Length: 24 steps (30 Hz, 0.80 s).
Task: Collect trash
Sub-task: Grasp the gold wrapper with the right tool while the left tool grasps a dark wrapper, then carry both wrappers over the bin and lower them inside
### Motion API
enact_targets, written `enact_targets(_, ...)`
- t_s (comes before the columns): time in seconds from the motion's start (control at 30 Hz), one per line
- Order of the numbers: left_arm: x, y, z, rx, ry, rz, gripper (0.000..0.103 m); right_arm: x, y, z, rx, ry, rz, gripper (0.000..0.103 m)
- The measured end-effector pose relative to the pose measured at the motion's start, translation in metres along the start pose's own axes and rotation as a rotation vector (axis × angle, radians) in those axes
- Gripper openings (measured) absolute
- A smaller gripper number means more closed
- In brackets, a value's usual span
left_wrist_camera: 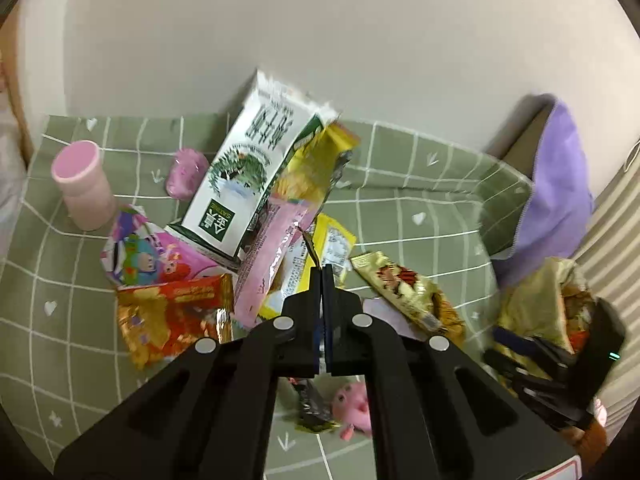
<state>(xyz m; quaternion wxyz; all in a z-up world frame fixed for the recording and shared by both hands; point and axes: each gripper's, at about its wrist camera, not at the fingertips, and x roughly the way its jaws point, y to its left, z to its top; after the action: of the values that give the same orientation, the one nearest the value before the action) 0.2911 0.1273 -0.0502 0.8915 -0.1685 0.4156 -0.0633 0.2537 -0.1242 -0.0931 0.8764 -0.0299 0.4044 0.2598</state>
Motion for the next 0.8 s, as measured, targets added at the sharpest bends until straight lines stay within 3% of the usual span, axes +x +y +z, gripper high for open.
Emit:
enact_targets(0.17, -0.032, 0.003, -0.004, 0.008, -0.039, 0.002, 0.001, 0.028, 0.016, 0.023, -0.11, 0.003, -0.009, 0.042)
enact_targets(0.27, -0.052, 0.009, -0.006, 0.007, -0.06, 0.008, 0.001, 0.057, 0.011, 0.034, -0.131, 0.1, -0.02, 0.042)
enact_targets(0.37, -0.065, 0.014, -0.006, -0.004, -0.081, 0.013, 0.001, 0.061, 0.007, 0.034, -0.105, 0.125, 0.013, 0.042)
enact_targets(0.4, -0.07, 0.016, -0.006, -0.007, -0.089, 0.016, 0.001, 0.059, 0.008, 0.033, -0.103, 0.123, 0.016, 0.033)
enact_targets(0.47, -0.075, 0.015, -0.007, -0.009, -0.098, 0.021, 0.001, 0.05, 0.011, 0.031, -0.11, 0.12, 0.019, 0.02)
enact_targets(0.67, -0.08, -0.005, -0.002, 0.028, -0.115, -0.01, 0.001, -0.013, 0.019, 0.034, -0.091, 0.011, 0.026, 0.018)
enact_targets(0.8, -0.087, -0.035, 0.009, 0.084, -0.146, -0.067, 0.001, -0.067, 0.02, 0.041, -0.087, -0.077, -0.021, 0.018)
